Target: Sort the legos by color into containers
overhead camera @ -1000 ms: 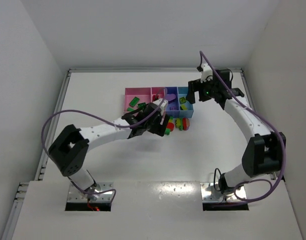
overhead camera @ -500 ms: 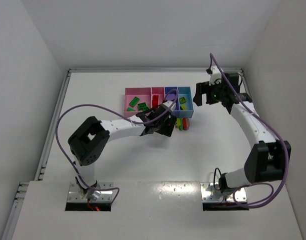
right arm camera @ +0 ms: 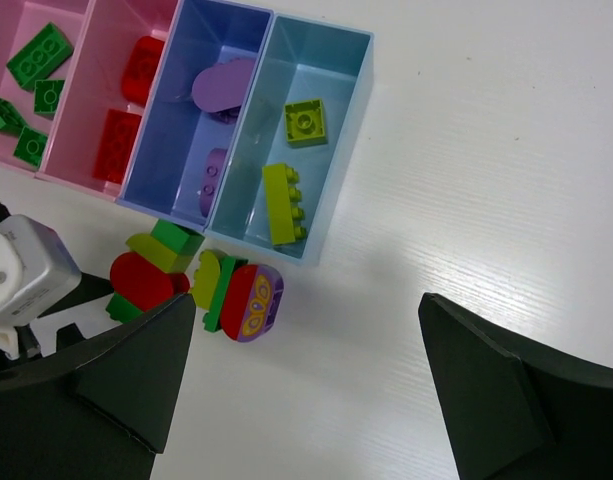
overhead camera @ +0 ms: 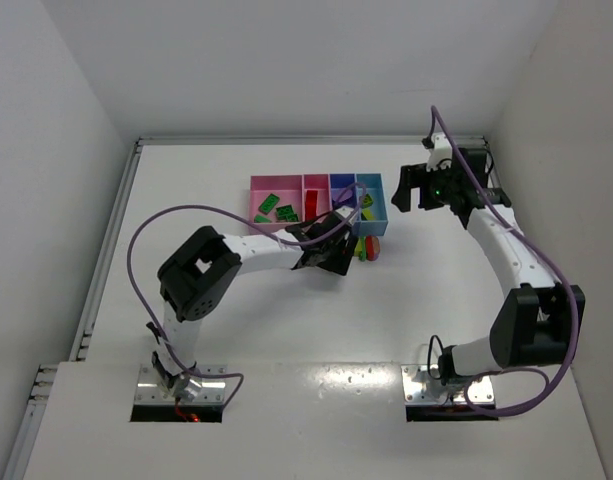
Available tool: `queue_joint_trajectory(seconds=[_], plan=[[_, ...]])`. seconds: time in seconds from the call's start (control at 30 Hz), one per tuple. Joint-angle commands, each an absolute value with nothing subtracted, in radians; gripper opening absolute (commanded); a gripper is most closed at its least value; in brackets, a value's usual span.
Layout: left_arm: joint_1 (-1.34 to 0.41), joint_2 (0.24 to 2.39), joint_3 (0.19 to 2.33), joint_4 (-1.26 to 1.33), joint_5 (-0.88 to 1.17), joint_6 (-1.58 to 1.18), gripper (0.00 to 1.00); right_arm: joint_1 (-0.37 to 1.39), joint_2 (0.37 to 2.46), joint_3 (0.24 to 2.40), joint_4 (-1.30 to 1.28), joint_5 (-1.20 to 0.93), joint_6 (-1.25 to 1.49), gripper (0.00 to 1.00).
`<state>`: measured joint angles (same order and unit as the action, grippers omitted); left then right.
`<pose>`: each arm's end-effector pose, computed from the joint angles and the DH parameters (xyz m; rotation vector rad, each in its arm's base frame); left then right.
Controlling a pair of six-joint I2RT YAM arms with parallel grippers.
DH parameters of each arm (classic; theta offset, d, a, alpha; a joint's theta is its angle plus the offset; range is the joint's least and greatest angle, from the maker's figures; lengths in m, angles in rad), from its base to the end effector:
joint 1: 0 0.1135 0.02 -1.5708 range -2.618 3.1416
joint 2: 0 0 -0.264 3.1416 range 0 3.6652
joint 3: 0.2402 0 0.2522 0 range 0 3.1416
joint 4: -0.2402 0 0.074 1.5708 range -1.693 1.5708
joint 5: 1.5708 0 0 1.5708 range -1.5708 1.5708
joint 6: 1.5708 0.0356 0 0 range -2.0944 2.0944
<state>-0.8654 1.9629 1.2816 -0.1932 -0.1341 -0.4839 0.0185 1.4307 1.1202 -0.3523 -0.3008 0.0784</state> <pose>0.2753 -0.3159 0.1659 0.4114 2.4497 -0.4327 0.3196 0.0165 0.2907 -0.0976 2.2244 0.3886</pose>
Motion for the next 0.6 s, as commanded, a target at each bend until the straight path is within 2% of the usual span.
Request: queue_joint_trajectory(seconds=[0.0, 0.07, 0.2, 0.37, 0.47, 0.57], plan=[[-0.881, 1.987, 1.324, -0.172, -0.124, -0.508, 0.68, 0.011, 1.397, 1.12, -0.341, -0.328, 0.089, 0.94], [-0.881, 2.006, 1.324, -0.172, -0.124, -0.517, 0.66, 0.002, 1.397, 1.12, -0.341, -0.328, 0.089, 0.94], [-0.881, 2.006, 1.324, -0.172, -0.135, -0.517, 0.51, -0.008, 1.397, 1.109, -0.341, -0.337, 0.089, 0.94], [-0.881, 2.006, 1.313, -0.172, -0.156, -0.494, 0.37, -0.008, 1.397, 1.1, -0.331, -0.356, 0.098, 0.94], [-0.881, 1.945, 1.263, -0.15, -0.137, -0.428, 0.3, -0.008, 1.397, 1.1, -0.331, -0.376, 0.098, 0.94], [-0.881, 1.843, 1.18, -0.126, -0.091, -0.318, 0.17, -0.008, 1.408, 1.1, -0.356, -0.496, 0.089, 0.94]])
